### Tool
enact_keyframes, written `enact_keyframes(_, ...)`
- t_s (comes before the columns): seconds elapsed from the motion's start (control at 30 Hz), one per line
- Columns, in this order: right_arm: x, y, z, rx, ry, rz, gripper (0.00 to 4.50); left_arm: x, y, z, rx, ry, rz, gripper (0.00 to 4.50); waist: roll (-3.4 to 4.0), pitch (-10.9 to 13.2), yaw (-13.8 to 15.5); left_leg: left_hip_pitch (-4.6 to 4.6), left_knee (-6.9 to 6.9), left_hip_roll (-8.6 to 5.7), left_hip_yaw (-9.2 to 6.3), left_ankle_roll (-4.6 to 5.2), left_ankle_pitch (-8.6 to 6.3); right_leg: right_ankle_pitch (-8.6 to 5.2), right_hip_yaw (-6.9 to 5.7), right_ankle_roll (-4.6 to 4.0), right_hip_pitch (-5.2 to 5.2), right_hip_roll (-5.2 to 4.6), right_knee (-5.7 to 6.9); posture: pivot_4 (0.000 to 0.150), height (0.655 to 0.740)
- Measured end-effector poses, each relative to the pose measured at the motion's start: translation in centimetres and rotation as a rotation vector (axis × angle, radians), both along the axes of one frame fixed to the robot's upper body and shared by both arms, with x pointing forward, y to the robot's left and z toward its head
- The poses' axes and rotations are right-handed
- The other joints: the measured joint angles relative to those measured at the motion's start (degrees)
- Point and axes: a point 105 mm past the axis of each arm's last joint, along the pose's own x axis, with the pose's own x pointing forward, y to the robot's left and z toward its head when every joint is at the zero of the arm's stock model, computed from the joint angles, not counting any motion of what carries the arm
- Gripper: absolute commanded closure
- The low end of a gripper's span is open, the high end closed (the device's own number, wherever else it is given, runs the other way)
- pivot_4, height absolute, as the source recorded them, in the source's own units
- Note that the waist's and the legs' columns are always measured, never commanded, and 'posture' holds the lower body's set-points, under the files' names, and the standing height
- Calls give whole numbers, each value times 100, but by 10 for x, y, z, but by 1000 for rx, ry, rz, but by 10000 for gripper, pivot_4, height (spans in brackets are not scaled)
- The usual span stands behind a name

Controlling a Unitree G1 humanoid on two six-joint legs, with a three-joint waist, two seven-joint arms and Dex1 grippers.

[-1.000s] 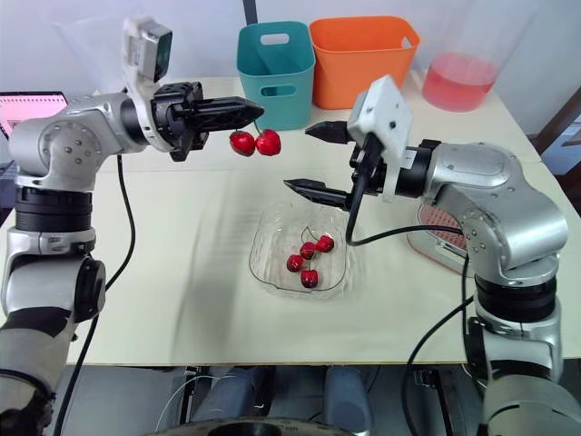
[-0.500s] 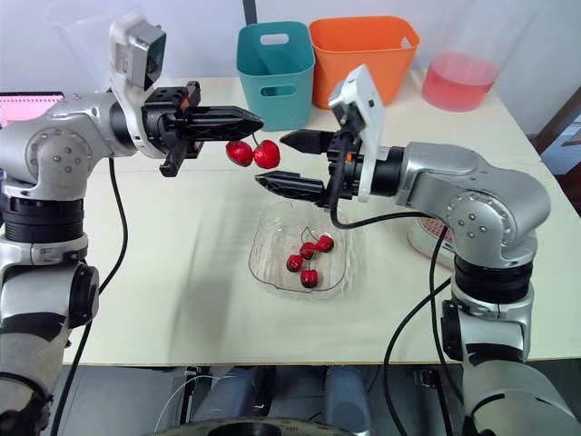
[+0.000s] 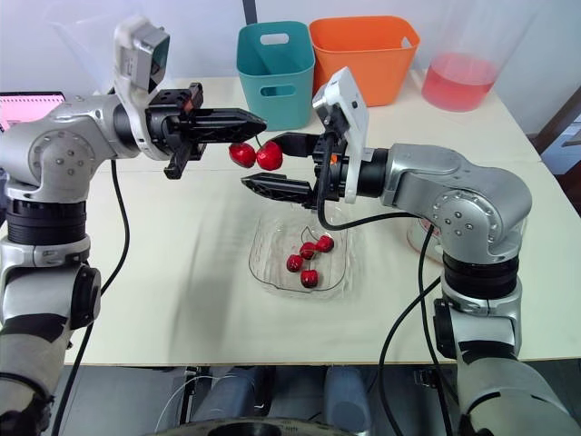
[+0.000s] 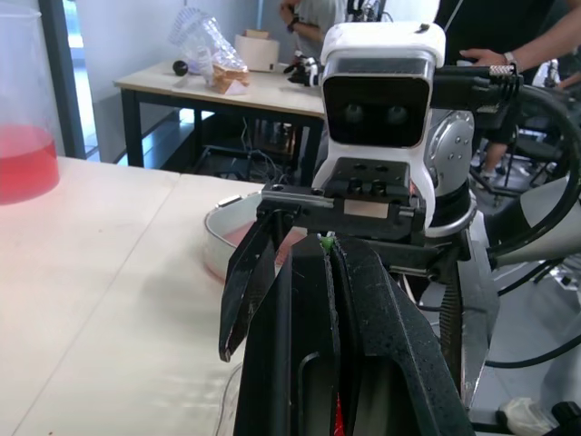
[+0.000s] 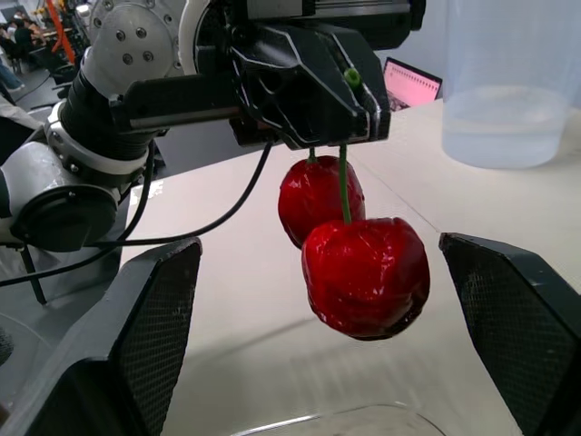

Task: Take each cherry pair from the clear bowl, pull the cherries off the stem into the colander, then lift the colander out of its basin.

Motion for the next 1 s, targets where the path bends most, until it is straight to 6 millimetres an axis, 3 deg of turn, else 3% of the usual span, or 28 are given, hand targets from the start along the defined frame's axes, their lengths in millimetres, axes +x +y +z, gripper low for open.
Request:
enact_keyframes(0.17, 1, 0, 1, 6, -9, -11, 38033, 0, 0, 0, 1, 0, -1, 45000, 0, 0, -5, 0, 0, 0, 0, 0, 0, 0, 0, 0, 0, 0, 0, 1500, 7400)
enact_keyframes(0.2, 1, 0, 1, 6, -8, -11, 40045, 0, 0, 0, 1, 0, -1, 45000, 0, 0, -4, 0, 0, 0, 0, 0, 0, 0, 0, 0, 0, 0, 0, 1500, 7400)
enact_keyframes(0.73, -1, -7, -12, -44, -39, -21, 40045, 4, -4, -3, -16, 34, 2, 45000, 0, 0, -8, 0, 0, 1, 1, 0, 0, 0, -1, 0, 0, 1, 1, 1500, 7400)
enact_keyframes(0.9, -2, -7, -40, -115, 48, -12, 40045, 3, -2, 13, -46, -13, 9, 45000, -4, -1, 3, -1, 2, -1, 0, 0, 0, 0, -1, 0, 0, -1, 0, 1500, 7400)
enact_keyframes(1.0, -3, -8, -40, -120, 48, -8, 40045, 3, -1, 15, -55, -19, 13, 45000, -4, -1, 1, -1, 1, 0, -1, 0, 0, 0, -2, 0, 1, 1, 0, 1500, 7400)
